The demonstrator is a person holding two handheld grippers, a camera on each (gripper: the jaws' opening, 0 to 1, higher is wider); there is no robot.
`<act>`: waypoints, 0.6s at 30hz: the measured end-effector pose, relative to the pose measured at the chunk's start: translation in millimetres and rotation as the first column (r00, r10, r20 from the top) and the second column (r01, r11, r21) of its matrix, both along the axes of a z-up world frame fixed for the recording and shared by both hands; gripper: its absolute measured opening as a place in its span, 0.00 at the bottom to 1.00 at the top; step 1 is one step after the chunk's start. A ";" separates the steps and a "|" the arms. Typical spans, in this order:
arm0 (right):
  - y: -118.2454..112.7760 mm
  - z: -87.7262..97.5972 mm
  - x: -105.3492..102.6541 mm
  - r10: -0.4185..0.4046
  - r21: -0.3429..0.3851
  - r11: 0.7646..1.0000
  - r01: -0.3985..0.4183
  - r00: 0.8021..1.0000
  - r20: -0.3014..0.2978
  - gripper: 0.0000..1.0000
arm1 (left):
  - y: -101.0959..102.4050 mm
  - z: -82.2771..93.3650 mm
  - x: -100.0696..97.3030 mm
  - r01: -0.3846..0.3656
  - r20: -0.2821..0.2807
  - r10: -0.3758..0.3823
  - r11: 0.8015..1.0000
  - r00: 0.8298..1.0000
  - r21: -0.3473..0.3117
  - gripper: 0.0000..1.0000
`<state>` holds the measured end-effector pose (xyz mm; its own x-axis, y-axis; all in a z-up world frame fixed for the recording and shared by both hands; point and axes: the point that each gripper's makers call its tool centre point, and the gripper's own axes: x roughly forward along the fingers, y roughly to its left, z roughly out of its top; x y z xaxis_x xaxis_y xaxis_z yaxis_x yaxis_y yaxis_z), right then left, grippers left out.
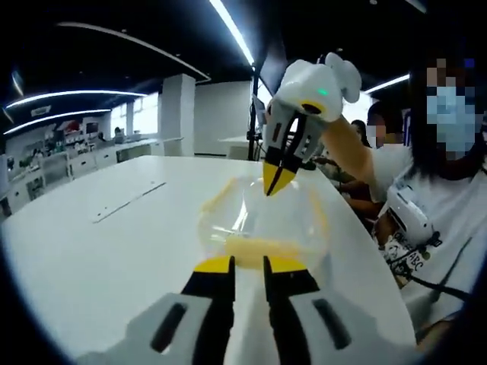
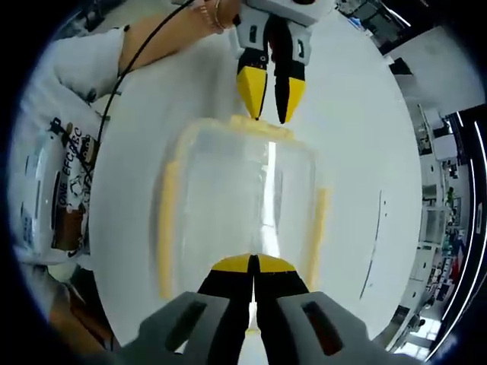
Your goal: Snap each plastic latch of the storage box into its locked position after aligning the lid with the box until every specified latch is closed and the lid sits flush.
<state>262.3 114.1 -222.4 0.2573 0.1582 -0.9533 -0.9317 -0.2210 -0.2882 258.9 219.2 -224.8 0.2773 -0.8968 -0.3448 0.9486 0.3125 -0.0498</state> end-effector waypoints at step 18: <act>-0.8 -3.1 0.6 -0.001 0.021 1.000 0.001 1.000 -0.003 0.00 | -6.5 -5.7 -8.5 0.094 0.055 -0.096 0.994 0.994 0.052 0.06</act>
